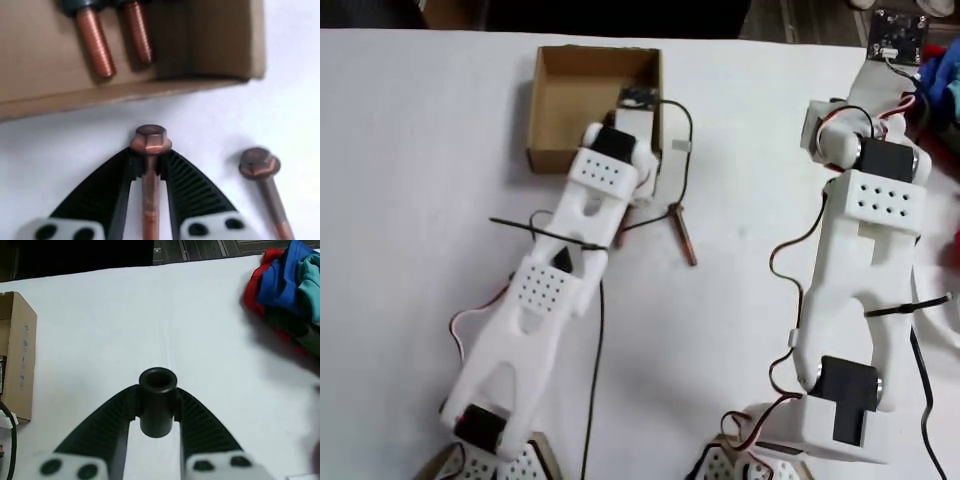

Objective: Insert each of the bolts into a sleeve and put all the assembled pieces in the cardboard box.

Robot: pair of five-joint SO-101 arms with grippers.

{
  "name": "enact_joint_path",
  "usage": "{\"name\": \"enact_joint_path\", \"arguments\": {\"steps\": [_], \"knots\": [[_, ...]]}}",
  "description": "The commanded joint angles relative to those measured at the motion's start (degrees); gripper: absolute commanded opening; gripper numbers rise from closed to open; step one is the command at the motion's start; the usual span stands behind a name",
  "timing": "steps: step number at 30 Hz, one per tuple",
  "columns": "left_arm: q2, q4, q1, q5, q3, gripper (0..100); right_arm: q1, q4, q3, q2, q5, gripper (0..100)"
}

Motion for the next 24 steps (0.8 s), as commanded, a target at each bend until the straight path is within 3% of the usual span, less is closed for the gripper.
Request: {"name": "enact_joint_path", "arguments": {"steps": [1,5,11,17,24], "knots": [[-2.99,4.84,-0.09,-0.53,-4.79,3,0.57,-0.22,-3.34,-0.22,-0.53,2.0],[-6.33,4.75,-0.26,-1.49,-7.87,3,0.57,-0.22,-3.34,-0.22,-0.53,2.0],[-15.12,4.92,0.7,-12.31,-8.84,3,0.48,-0.22,-3.34,-0.22,-0.53,2.0],[-26.81,5.01,0.7,-13.19,-7.96,3,0.4,-0.22,-3.34,-0.22,-0.53,2.0],[-43.16,5.01,3.16,-13.19,7.43,3,0.13,-0.22,-3.34,-0.22,-0.53,2.0]]}}
